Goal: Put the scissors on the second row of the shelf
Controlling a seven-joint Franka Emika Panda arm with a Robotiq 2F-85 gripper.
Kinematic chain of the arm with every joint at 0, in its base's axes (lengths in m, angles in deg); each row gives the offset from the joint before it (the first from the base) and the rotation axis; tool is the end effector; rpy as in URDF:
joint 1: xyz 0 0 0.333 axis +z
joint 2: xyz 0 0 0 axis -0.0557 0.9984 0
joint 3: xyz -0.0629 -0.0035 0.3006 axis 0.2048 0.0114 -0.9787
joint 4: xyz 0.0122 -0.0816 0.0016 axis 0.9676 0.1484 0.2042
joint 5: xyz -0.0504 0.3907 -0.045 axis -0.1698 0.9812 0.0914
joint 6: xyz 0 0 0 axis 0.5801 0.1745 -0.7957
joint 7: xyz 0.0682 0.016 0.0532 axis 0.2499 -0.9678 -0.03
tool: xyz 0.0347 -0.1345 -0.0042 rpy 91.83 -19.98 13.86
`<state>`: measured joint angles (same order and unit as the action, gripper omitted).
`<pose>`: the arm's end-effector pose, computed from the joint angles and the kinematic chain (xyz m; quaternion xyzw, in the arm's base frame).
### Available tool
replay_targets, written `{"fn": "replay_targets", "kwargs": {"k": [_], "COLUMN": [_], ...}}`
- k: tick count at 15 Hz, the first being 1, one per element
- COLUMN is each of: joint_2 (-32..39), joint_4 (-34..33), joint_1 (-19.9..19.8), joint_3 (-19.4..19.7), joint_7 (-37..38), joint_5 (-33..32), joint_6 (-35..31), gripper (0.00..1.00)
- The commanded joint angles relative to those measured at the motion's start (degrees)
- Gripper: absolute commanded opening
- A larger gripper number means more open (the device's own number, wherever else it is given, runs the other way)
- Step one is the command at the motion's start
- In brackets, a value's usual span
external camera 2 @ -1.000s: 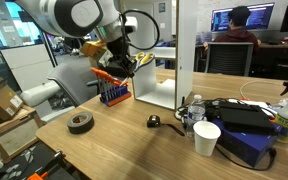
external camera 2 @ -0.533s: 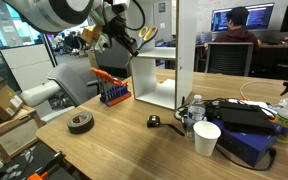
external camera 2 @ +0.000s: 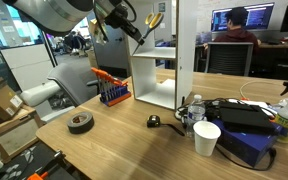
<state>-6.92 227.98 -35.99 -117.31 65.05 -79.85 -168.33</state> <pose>0.5098 0.0238 0.4329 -0.8840 0.2431 -0.3989 0.0161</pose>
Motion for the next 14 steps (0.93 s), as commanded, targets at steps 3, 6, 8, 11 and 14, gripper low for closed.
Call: {"fn": "replay_targets", "kwargs": {"k": [3,6,8,11,14], "joint_2": [2.8,4.6,6.3,9.2,11.4], "joint_4": [-5.7,-8.3,-10.3,-13.8,-17.4], "joint_1": [-0.6,-2.4,-3.5,-7.3,-13.0], "joint_3": [-7.8,-11.3,-12.5,-15.3,-19.2], "joint_7": [-0.3,-1.3,-1.6,-0.4,3.5], "joint_5": [-2.5,-5.6,-8.0,-13.5,-21.0], "joint_6": [2.9,3.6,3.5,3.5,3.6], "gripper": [0.02,0.02,0.02,0.02,0.02]}}
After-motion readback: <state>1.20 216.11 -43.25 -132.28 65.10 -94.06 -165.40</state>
